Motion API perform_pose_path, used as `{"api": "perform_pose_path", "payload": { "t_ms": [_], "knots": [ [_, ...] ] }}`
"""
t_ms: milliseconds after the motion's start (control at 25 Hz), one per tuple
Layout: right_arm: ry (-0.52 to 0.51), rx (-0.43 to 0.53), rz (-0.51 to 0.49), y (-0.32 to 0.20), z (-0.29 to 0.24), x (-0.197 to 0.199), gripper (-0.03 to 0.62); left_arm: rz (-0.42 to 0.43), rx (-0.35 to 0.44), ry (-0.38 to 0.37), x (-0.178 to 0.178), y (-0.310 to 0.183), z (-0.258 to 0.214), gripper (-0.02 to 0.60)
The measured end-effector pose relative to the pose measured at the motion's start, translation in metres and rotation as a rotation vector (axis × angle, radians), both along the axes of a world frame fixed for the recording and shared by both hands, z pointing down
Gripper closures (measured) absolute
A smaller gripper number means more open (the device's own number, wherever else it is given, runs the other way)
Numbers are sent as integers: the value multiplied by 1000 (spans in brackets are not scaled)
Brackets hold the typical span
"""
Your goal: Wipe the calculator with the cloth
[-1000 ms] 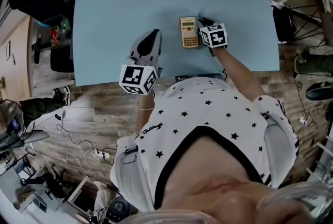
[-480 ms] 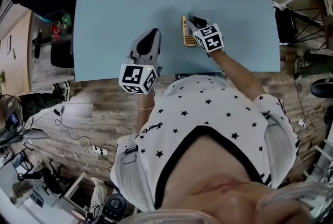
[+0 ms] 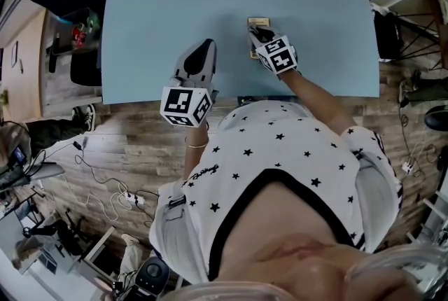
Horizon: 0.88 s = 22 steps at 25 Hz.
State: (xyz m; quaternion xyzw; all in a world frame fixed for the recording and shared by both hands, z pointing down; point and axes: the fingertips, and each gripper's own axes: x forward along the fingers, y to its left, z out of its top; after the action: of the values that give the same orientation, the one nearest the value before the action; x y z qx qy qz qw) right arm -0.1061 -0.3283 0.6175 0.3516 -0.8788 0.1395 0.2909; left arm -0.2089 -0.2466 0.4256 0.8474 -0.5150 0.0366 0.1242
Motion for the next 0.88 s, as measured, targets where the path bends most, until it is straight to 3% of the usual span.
{"api": "perform_pose_path", "payload": {
  "t_ms": [600,880],
  "knots": [
    [10,-18,171,-15,4,65,539,79,1,0,25,-11,-1,551],
    [14,-24,186,-12,10,77,540,85,2,-2,32,-9,-1,551]
  ]
}}
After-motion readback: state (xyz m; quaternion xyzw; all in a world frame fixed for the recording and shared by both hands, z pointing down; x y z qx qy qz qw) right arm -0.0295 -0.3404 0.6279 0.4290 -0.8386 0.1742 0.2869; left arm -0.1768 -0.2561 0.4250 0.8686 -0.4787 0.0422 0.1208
